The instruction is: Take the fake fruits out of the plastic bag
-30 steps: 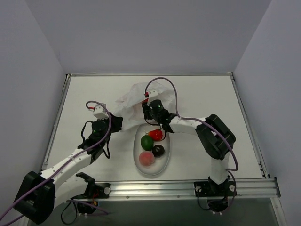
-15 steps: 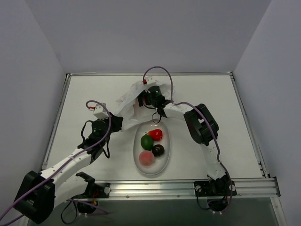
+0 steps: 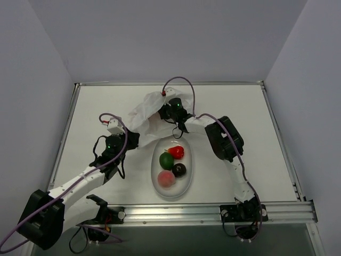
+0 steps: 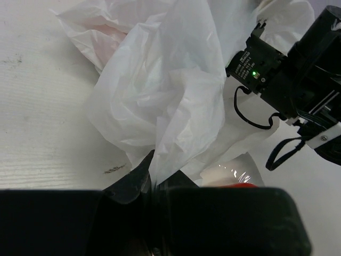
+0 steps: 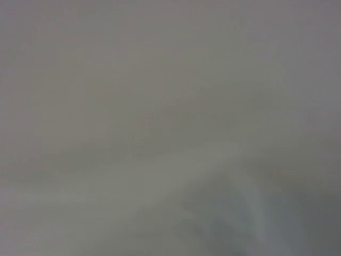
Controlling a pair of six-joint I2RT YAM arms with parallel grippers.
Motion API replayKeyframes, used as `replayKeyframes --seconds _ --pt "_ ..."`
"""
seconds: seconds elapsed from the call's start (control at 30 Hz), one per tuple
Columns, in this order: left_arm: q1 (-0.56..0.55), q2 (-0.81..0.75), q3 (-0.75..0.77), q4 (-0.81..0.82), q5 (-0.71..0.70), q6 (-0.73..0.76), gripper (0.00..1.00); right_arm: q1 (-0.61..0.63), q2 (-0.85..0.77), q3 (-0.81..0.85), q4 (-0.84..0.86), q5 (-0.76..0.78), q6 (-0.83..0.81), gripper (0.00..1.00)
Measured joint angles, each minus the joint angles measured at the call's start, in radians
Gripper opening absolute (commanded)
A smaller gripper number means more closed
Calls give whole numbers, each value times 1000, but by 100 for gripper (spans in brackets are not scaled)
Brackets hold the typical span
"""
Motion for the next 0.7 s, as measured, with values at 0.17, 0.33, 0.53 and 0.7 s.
replayKeyframes --seconds 0.17,0.33,0.53,0.7 --pt "0 4 0 2 -2 0 2 8 -117 -190 70 -2 30 26" --pt "0 7 0 5 -5 0 2 38 -275 -385 127 29 59 26" --pt "0 7 0 7 -10 3 2 159 -500 -598 174 135 79 26" --pt "0 7 0 7 -10 3 2 264 -695 -744 179 216 102 26"
